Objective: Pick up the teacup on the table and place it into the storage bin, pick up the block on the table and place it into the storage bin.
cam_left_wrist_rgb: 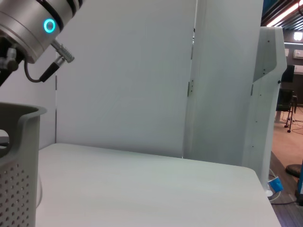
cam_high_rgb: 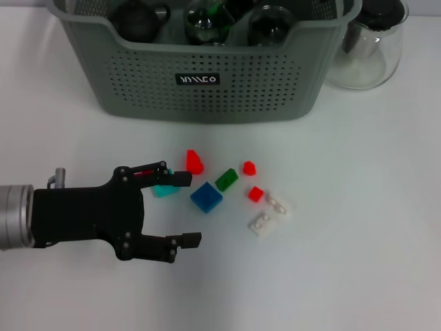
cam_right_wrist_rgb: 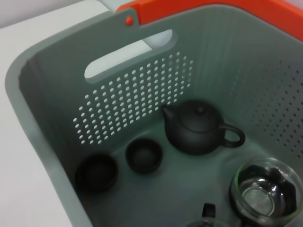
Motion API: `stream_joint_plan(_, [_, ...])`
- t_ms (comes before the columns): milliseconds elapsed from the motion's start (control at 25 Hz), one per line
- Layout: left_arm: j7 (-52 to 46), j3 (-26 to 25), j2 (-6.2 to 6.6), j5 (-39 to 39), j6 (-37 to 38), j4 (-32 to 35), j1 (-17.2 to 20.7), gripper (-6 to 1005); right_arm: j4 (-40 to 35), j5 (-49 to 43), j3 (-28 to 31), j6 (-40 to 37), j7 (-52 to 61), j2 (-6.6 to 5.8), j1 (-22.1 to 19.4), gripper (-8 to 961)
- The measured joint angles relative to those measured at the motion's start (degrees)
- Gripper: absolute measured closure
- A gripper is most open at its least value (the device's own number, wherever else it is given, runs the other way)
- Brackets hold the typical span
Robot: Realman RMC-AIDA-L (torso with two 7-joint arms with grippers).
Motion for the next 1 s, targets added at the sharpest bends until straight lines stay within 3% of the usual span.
stream_joint_plan(480, [-0.3,0.0,0.1,0.0,0.0,0.0,0.0,114,-3.6,0.0,0.0,-2.5,1.5,-0.46,-0.7,662])
stream_joint_plan(720, [-0.3,0.0,0.01,0.0,0.1,0.0,-0.1,114,-9.2,0.3,0.4,-4.4,2.1,-0.62,-2.4,423])
stream_joint_plan(840, [-0.3,0.0,0.06,0.0,0.2,0.0,-0.1,113,-17.1,2.4,1.6,-6.7,1.6,-0.24,-5.0,358])
stream_joint_plan(880, [-0.3,0.0,0.14,0.0,0.2,0.0,-0.1,113,-23.7,7.1,2.4,-9.3,0.3,-0.2,-7.6,336])
stream_joint_plan(1000, [-0.3,0.0,0.25,0.0,0.5,0.0,-0.1,113,-29.7,13.1,3.3,-12.6,-1.3,-0.56,-10.4,271])
